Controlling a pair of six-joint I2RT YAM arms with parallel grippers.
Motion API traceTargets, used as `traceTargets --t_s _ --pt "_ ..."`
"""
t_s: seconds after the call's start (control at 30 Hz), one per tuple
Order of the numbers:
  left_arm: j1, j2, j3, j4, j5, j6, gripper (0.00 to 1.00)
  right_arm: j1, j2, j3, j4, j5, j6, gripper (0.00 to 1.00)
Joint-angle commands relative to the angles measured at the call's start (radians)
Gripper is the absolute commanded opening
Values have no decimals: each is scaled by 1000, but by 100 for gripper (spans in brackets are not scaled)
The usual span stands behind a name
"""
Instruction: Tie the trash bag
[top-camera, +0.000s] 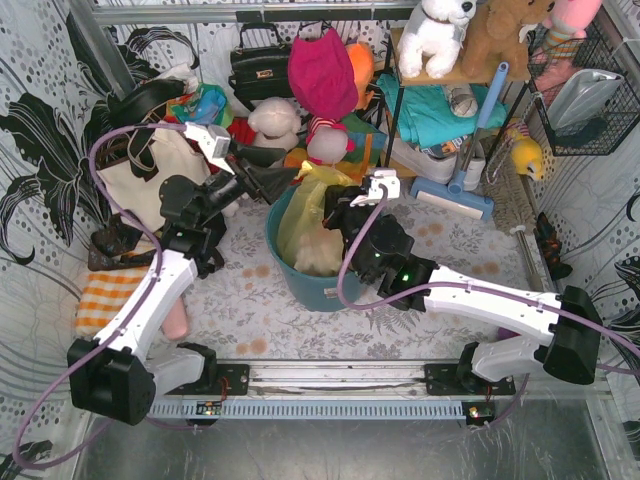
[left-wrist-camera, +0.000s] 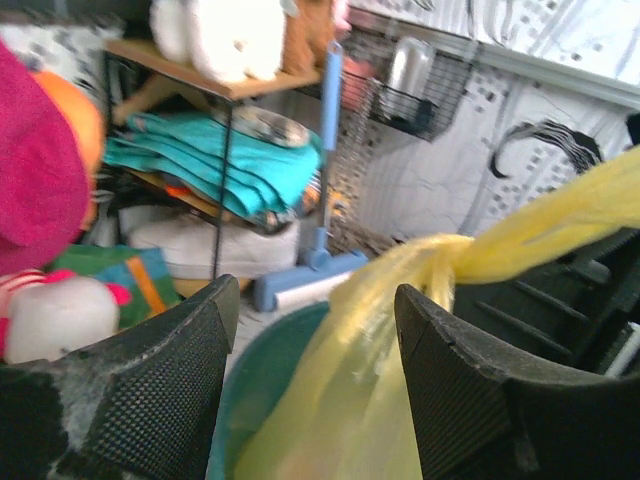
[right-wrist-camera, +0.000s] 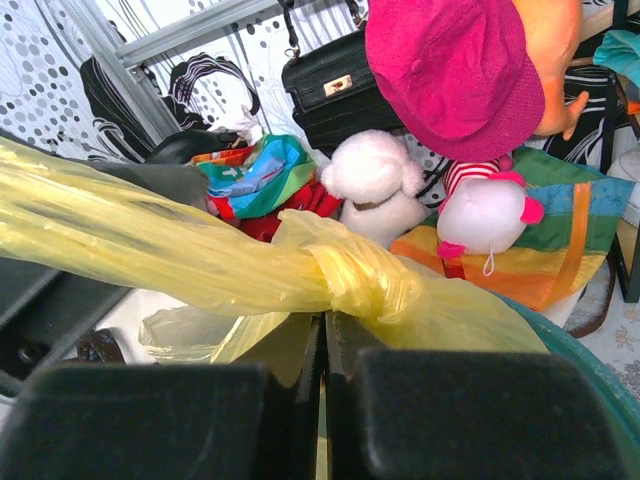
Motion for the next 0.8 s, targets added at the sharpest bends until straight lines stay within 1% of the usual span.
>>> traceTargets --t_s 0.0,0.1,0.23,0.43,0.47,0.57,0.63,0.67,0.73,0.77 --pt "4 44 38 104 186 -74 72 -7 13 -8 90 -12 -17 0" --pt "3 73 42 105 236 -73 72 -9 13 -9 98 -12 -18 0" --pt "3 115 50 108 260 -67 71 -7 13 -10 100 -11 -19 0" --pt "3 165 60 155 317 -98 65 -10 19 -17 120 -7 -28 0" --pt "3 168 62 154 328 -101 62 -10 18 -20 121 -8 -28 0" --pt "3 174 69 152 366 -103 42 -10 15 -27 134 -8 -34 0" --pt "2 170 67 151 382 -108 27 -12 14 -31 140 -8 -42 0" --pt "4 165 65 153 389 -110 21 -14 14 -33 142 -10 -44 0" --pt "2 151 56 173 407 -125 12 -18 10 -39 146 -17 -45 0" --pt "1 140 47 188 412 -138 10 -22 8 -43 148 -23 -42 0"
